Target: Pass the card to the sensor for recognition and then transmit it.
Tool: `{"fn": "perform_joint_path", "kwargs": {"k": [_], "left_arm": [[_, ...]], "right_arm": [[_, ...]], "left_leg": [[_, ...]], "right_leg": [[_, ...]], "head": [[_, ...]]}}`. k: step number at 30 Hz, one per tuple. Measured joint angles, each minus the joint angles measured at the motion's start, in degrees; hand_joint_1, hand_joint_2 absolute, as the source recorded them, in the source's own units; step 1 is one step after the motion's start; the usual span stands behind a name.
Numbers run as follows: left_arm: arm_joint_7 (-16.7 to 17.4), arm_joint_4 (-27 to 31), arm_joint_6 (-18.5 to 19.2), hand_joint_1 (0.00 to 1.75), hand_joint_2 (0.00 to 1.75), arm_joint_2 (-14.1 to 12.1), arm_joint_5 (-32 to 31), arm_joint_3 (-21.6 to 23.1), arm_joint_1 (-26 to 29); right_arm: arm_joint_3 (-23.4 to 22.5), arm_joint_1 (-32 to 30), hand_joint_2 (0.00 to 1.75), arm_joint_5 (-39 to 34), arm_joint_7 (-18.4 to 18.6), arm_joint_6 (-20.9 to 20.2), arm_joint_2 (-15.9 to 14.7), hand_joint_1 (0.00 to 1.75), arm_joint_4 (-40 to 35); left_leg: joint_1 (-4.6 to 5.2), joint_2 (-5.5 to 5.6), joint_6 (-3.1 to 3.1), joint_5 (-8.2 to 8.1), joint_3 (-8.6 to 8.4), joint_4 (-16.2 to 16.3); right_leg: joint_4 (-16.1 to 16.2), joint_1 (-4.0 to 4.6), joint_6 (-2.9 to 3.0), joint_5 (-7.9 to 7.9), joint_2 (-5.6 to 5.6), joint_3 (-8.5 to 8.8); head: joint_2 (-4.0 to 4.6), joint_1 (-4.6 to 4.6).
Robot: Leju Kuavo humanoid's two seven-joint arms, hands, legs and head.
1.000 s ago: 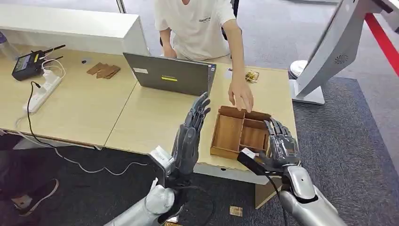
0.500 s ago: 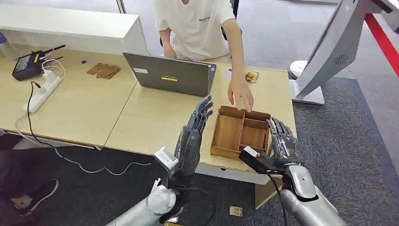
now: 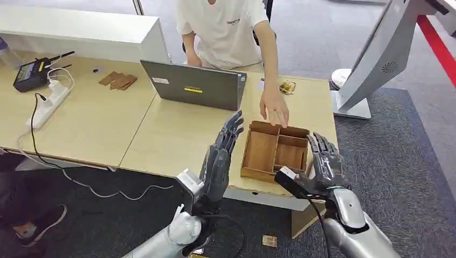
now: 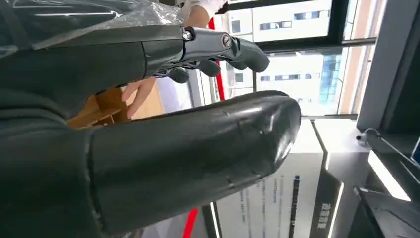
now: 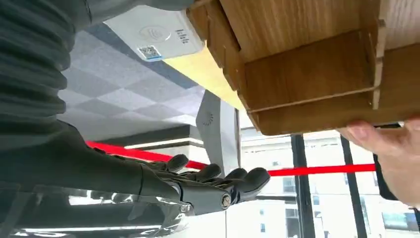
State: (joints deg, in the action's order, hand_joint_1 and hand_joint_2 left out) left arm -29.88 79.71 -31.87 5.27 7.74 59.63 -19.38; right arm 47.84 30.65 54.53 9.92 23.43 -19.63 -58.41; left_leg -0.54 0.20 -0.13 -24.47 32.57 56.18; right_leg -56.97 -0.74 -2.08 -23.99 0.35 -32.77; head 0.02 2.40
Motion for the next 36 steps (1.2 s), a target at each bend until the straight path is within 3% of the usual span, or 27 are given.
{"fn": "perform_joint_path", "kwargs": {"k": [14,26,36], "left_arm": [[0.04,-0.5,-0.79,0.0,0.0,0.0,0.44,-0.2,-0.06],[0.04,-0.5,0.87,0.0,0.0,0.0,0.24,-0.22,-0.04],[0.0,-0.5,1.36,0.0,0.0,0.04,0.33,-0.22,-0.1]], "right_arm": [[-3.21,-1.7,1.75,2.32,2.69,3.54,-2.62,0.0,-10.0],[-3.56,-3.8,1.75,2.19,2.4,-4.48,-4.0,0.0,-12.78],[-1.92,-3.99,1.75,1.86,-2.32,-9.25,-2.38,0.0,-12.52]], "left_leg": [[0.0,-0.01,0.0,0.0,0.01,0.0],[0.0,0.0,0.0,0.0,0.01,0.0],[0.0,0.0,0.0,0.0,0.03,0.0]], "right_leg": [[0.0,0.0,0.0,0.0,0.0,0.0],[0.0,0.0,0.0,0.0,0.0,0.0],[0.0,0.01,0.0,0.0,0.0,0.0]], "head": [[0.0,-0.02],[0.0,-0.02],[0.0,-0.02]]}}
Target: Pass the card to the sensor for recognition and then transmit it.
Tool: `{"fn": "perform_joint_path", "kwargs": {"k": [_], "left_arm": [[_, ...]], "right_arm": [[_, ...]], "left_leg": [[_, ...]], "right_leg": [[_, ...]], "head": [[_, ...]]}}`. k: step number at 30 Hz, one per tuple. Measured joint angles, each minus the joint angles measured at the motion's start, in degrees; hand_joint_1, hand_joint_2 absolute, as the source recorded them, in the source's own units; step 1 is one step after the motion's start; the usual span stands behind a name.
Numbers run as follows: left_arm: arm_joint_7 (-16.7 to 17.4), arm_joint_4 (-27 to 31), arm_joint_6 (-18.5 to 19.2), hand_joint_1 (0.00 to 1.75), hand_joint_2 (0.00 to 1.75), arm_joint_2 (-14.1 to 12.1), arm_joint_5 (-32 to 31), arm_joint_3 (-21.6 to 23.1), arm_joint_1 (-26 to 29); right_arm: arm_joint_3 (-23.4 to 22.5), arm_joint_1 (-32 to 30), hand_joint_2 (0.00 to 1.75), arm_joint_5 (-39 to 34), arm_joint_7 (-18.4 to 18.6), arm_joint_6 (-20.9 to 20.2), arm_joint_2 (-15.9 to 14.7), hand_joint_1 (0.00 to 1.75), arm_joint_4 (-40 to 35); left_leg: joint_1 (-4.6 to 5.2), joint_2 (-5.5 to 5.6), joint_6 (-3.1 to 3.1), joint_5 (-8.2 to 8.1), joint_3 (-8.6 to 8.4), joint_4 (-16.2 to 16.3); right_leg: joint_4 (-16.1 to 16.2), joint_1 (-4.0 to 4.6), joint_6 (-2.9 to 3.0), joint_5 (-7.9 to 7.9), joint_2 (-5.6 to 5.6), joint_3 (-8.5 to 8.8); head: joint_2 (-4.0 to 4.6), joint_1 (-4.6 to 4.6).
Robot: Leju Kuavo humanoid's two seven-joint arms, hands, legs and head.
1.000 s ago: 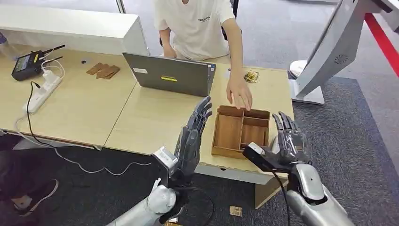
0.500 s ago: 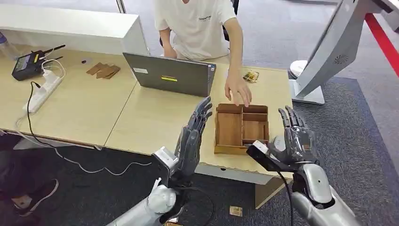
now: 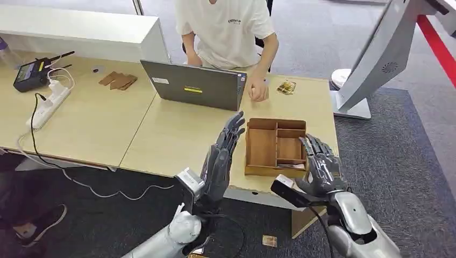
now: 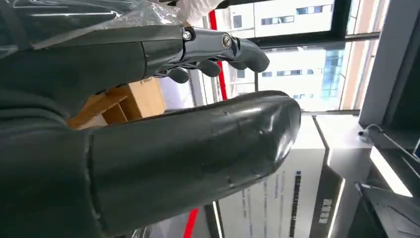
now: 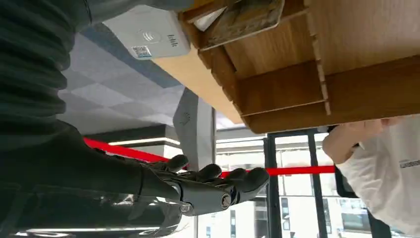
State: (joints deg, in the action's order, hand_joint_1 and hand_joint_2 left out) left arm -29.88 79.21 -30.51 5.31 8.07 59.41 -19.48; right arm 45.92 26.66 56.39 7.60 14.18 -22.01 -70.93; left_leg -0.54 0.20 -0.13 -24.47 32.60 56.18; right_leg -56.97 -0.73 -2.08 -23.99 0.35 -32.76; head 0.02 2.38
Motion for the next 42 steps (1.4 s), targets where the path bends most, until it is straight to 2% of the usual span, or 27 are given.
{"fn": "perform_joint_path", "kwargs": {"k": [4,16,28,42], "left_arm": [[-0.35,-0.02,0.17,0.0,0.0,0.28,0.15,0.0,-0.01],[-0.42,-0.44,0.98,0.0,0.0,0.79,0.37,0.02,-0.11],[-1.38,-0.92,0.59,0.0,0.0,1.25,0.92,0.02,-0.29],[-1.31,-0.94,0.15,0.0,0.0,1.25,0.66,0.07,-0.25]], "right_arm": [[1.14,0.46,1.75,0.0,-1.73,0.02,1.46,0.0,1.23],[3.58,2.91,1.75,-0.74,-3.85,0.63,5.68,0.0,6.8],[5.59,7.14,1.75,-2.93,-6.69,3.96,10.34,0.0,18.69],[6.88,9.04,1.75,-3.74,-6.62,5.55,12.41,0.0,27.69]], "left_leg": [[0.0,0.01,0.0,0.0,0.02,0.0],[0.0,0.01,0.0,0.0,0.02,0.0],[0.0,0.01,0.0,0.01,0.01,0.0],[0.0,0.01,0.0,0.0,0.01,0.0]], "right_leg": [[0.0,0.0,0.0,0.0,0.0,0.0],[0.0,0.0,0.0,0.0,0.01,0.0],[0.0,0.0,0.0,0.0,0.0,0.0],[0.0,0.0,0.0,0.0,0.01,-0.01]], "head": [[0.0,0.02],[0.0,0.02],[0.0,0.02],[0.0,0.0]]}}
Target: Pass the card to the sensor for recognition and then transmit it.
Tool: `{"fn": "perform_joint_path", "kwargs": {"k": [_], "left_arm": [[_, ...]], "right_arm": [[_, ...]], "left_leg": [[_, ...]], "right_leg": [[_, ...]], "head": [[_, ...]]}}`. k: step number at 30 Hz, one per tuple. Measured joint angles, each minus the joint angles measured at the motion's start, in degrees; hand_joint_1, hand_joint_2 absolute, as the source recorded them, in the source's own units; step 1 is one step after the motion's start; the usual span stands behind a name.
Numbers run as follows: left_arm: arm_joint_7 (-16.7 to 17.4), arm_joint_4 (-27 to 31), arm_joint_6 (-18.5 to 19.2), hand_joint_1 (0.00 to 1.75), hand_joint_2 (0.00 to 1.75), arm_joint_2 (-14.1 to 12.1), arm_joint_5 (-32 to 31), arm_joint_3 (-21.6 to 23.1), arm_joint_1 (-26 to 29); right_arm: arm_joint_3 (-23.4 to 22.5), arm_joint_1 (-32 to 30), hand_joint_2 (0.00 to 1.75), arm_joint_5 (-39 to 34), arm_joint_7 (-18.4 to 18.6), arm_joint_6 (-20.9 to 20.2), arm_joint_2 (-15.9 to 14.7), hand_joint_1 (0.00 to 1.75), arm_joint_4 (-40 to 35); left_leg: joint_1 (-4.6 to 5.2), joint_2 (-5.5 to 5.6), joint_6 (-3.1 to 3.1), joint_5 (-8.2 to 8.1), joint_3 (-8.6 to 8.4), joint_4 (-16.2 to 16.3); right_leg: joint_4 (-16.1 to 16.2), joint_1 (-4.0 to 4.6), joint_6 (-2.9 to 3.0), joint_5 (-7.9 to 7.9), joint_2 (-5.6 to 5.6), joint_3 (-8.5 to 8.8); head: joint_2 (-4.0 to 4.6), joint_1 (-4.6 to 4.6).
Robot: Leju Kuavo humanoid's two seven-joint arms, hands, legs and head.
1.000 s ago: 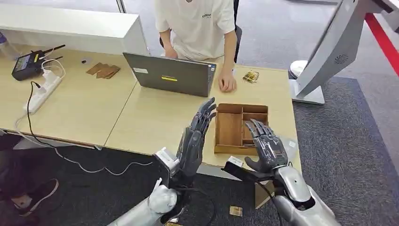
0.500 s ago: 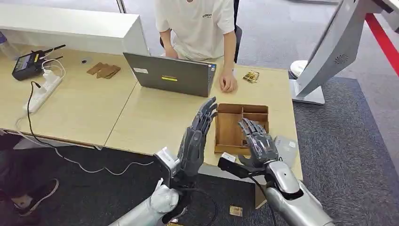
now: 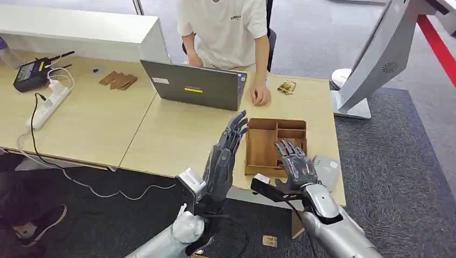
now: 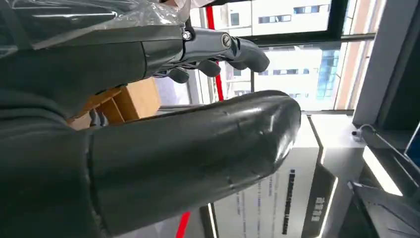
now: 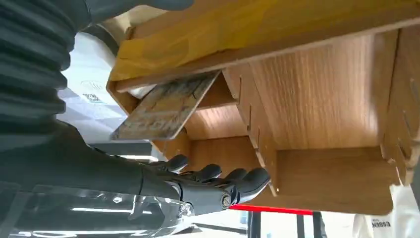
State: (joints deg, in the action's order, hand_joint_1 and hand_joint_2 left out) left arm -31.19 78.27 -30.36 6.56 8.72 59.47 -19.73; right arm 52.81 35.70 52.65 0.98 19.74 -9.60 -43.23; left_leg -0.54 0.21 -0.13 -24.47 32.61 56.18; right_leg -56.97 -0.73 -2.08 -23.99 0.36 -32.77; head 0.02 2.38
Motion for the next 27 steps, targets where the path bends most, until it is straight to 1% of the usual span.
{"fn": "perform_joint_path", "kwargs": {"k": [3,13,27], "left_arm": [[0.18,0.0,0.02,0.0,0.0,0.0,-0.11,0.0,0.01],[0.22,-0.2,-0.26,0.0,0.0,0.0,-0.09,0.0,0.0],[-0.24,-0.52,-0.57,0.0,0.0,0.0,-0.15,-0.04,0.05]], "right_arm": [[0.02,0.04,1.75,-0.15,0.15,0.28,0.0,0.0,0.83],[-0.33,0.49,1.75,-1.27,0.85,3.21,-0.42,0.0,2.53],[-1.92,0.91,1.75,-2.89,1.01,4.96,-1.92,0.0,3.01]], "left_leg": [[0.0,0.0,0.0,0.0,0.0,0.0],[0.0,-0.01,0.0,0.0,-0.01,0.0],[0.0,-0.01,0.0,0.0,-0.01,0.0]], "right_leg": [[0.0,0.0,0.0,0.0,0.0,0.0],[0.0,-0.01,0.0,0.0,0.0,0.0],[0.0,-0.01,0.0,0.0,0.0,0.0]], "head": [[0.0,0.02],[0.0,0.02],[0.0,0.0]]}}
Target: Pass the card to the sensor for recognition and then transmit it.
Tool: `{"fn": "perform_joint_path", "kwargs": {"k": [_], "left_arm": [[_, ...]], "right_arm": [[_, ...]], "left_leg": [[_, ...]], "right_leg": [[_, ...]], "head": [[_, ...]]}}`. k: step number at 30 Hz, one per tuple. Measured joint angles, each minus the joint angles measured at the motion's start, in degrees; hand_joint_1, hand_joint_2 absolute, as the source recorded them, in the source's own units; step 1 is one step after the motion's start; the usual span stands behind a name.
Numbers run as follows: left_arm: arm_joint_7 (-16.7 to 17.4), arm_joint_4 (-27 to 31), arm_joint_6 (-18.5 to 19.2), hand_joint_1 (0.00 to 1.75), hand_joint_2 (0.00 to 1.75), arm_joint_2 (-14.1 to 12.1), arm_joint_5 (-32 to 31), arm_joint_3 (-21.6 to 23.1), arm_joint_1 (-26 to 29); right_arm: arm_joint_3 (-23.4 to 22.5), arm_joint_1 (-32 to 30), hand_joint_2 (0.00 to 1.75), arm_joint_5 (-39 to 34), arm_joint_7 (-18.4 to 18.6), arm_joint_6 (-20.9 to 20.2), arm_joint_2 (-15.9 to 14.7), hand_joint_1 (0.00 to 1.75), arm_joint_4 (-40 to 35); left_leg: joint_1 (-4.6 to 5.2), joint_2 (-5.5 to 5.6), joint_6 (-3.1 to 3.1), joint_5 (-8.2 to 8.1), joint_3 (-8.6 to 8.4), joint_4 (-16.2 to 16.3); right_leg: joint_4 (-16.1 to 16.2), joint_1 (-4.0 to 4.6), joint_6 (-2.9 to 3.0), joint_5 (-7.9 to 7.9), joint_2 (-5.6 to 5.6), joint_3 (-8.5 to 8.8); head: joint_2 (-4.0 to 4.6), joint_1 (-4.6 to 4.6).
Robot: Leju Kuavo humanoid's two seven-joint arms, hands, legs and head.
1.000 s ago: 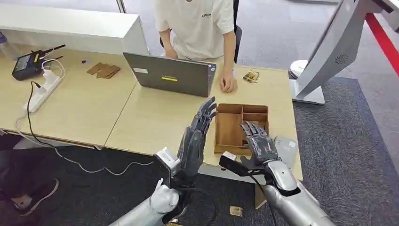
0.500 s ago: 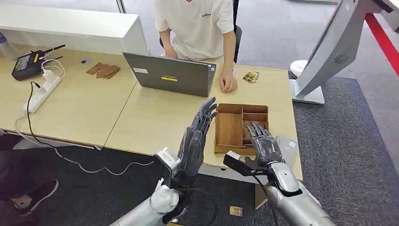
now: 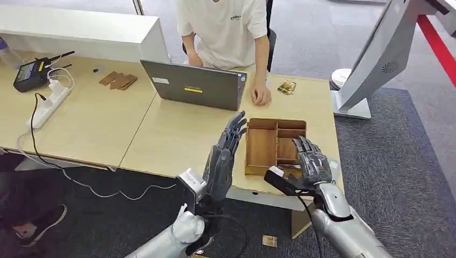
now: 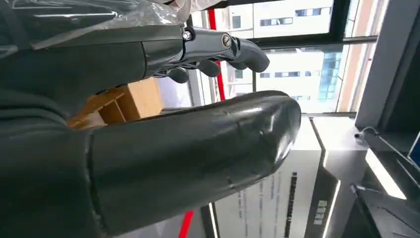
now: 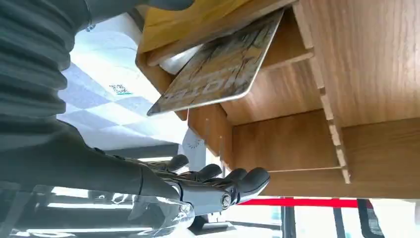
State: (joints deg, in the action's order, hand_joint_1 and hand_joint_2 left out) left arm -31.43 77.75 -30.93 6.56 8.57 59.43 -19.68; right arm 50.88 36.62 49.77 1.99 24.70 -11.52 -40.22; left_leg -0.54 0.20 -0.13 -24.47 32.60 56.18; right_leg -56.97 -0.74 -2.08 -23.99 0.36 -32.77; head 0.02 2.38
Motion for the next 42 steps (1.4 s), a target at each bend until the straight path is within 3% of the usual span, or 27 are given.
{"fn": "perform_joint_path", "kwargs": {"k": [2,3,4,5,7,8,9,10,13,17,42], "left_arm": [[0.0,0.0,0.02,0.0,0.0,0.0,-0.13,-0.02,0.03],[0.0,0.0,0.04,0.0,0.0,0.0,-0.17,-0.02,0.04],[0.0,0.0,0.13,0.0,0.0,0.0,-0.24,-0.02,0.05],[0.04,0.0,0.33,0.0,0.0,0.0,-0.37,-0.02,0.05],[0.2,0.0,0.52,0.0,0.0,0.0,-0.55,-0.02,0.06],[0.26,0.0,0.55,0.0,0.0,0.0,-0.55,-0.02,0.06],[0.39,0.0,0.55,0.0,0.0,0.0,-0.57,-0.02,0.06],[0.39,0.0,0.55,0.0,0.0,0.0,-0.59,-0.02,0.07],[0.39,0.0,0.55,0.0,0.0,0.0,-0.59,-0.02,0.07],[0.42,-0.02,0.63,0.0,0.0,0.0,-0.61,-0.02,0.07],[0.96,0.0,0.22,0.0,0.0,0.0,-0.7,0.0,0.27]], "right_arm": [[-0.07,0.0,1.75,-0.02,0.0,0.0,-0.22,0.02,0.0],[-0.13,0.0,1.75,-0.07,0.0,0.0,-0.31,1.29,0.0],[-0.26,-0.01,1.75,-0.07,0.0,0.0,-0.42,1.54,0.0],[-0.5,-0.02,1.75,-0.11,0.11,-0.04,-0.55,1.59,0.0],[-0.79,-0.03,1.75,-0.26,0.33,-0.11,-0.74,1.33,-0.04],[-0.9,-0.04,1.75,-0.28,0.33,-0.11,-0.81,1.33,-0.04],[-0.92,-0.09,1.75,-0.28,0.33,-0.11,-0.94,0.3,-0.04],[-0.92,-0.14,1.75,-0.31,0.33,-0.11,-0.98,0.17,-0.07],[-0.92,-0.14,1.75,-0.31,0.35,-0.11,-1.0,0.17,-0.07],[-1.09,-0.23,1.75,-0.33,0.44,-0.15,-1.22,0.0,-0.07],[-1.18,-1.34,1.75,2.86,1.25,-2.45,-1.44,0.0,-4.81]], "left_leg": [[0.0,0.0,0.0,0.0,0.0,0.0],[0.0,0.0,0.0,0.0,0.0,0.0],[0.0,0.0,0.0,0.0,0.0,0.0],[0.0,0.0,0.0,0.0,0.0,0.0],[0.0,0.0,0.0,0.0,0.0,0.0],[0.0,0.0,0.0,0.0,0.0,0.0],[0.0,0.0,0.0,0.0,0.0,0.0],[0.0,0.0,0.0,0.0,0.0,0.0],[0.0,0.0,0.0,0.0,0.0,0.0],[0.0,0.0,0.0,0.0,0.0,0.0],[0.0,0.0,0.0,0.0,0.0,0.0]], "right_leg": [[0.0,0.0,0.0,0.0,0.0,0.0],[0.0,0.0,0.0,0.0,0.0,0.0],[0.0,0.0,0.0,0.0,0.0,0.0],[0.0,0.0,0.0,0.0,0.0,0.0],[0.0,0.0,0.0,0.0,0.0,0.0],[0.0,0.0,0.0,0.0,0.0,0.0],[0.0,0.0,0.0,0.0,0.0,0.0],[0.0,0.0,0.0,0.0,0.0,0.0],[0.0,0.0,0.0,0.0,0.0,0.0],[0.0,0.0,0.0,0.0,0.0,-0.01],[0.0,0.0,0.0,0.0,0.0,-0.01]], "head": [[0.0,0.0],[0.0,0.0],[0.0,0.02],[0.0,0.02],[0.0,0.0],[0.0,0.0],[0.0,0.02],[0.0,0.0],[0.0,0.0],[0.0,0.02],[0.0,0.02]]}}
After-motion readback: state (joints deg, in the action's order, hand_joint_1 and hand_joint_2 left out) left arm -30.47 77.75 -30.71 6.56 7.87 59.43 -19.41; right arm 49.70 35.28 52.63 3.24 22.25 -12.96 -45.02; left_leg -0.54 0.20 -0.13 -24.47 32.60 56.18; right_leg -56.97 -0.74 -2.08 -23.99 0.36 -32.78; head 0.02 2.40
